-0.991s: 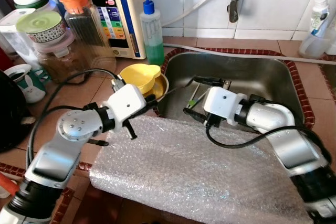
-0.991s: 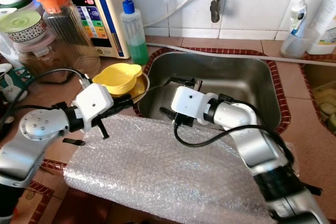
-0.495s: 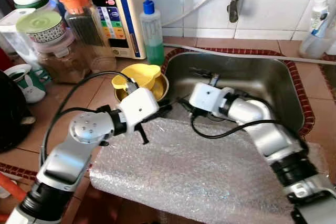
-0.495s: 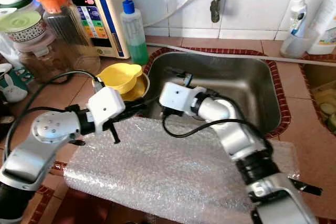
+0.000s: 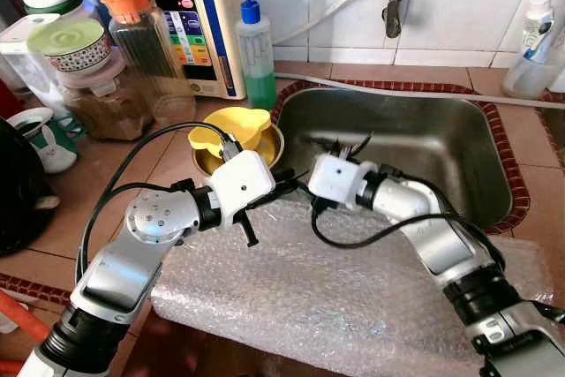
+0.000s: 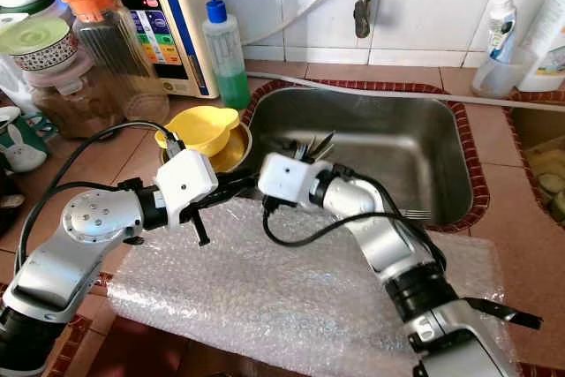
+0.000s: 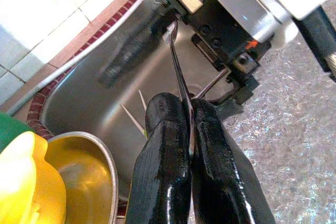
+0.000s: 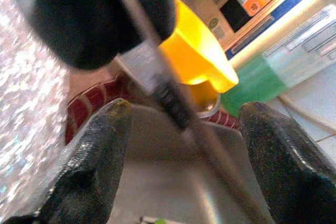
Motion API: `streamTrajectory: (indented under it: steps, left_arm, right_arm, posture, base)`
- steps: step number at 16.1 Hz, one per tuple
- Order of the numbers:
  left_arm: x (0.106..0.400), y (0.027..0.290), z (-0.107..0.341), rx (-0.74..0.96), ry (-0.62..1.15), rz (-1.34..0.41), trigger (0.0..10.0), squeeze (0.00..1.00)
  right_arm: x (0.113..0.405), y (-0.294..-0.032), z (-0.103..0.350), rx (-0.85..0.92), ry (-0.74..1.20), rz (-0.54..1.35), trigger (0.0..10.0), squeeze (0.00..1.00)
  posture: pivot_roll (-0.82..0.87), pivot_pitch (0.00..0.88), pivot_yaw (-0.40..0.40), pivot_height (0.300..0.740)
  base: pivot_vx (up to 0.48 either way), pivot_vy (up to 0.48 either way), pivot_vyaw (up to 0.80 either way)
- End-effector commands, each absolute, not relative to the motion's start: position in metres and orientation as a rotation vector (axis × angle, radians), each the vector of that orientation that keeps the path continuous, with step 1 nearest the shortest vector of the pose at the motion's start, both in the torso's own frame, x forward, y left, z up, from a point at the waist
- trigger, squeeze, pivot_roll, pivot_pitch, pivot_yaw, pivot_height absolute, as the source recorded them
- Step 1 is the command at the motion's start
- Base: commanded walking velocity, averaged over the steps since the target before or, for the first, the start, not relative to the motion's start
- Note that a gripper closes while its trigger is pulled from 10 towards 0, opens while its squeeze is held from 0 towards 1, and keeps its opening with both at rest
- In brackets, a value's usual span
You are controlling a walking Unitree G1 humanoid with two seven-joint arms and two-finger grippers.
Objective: Kitchen organization
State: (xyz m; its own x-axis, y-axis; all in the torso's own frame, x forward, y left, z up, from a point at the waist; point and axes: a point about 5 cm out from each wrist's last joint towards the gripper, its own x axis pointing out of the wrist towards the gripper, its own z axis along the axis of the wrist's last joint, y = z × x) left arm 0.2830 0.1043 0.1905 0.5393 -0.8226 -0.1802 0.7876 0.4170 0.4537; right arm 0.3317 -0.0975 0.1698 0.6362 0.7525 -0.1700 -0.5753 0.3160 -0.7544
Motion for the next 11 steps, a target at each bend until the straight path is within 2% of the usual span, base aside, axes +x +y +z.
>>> streamTrajectory:
  steps: [1,11]
  left_arm:
    - [0.2833,0.1047,0.1948,0.548,-0.085,-1.014,0.0,0.00]
    - [0.2860,0.1142,0.1877,0.639,-0.050,-0.978,0.0,0.00]
  right_arm:
    - [0.3304,-0.0941,0.1741,-0.892,-0.248,0.885,0.0,0.00]
    - [0.3296,-0.0842,0.1791,-0.890,-0.268,0.900,0.0,0.00]
  posture:
    - [-0.20,0.114,0.144,0.740]
    - [-0.19,0.114,0.139,0.740]
  base:
    - [0.000,0.000,0.00]
    - [0.000,0.000,0.00]
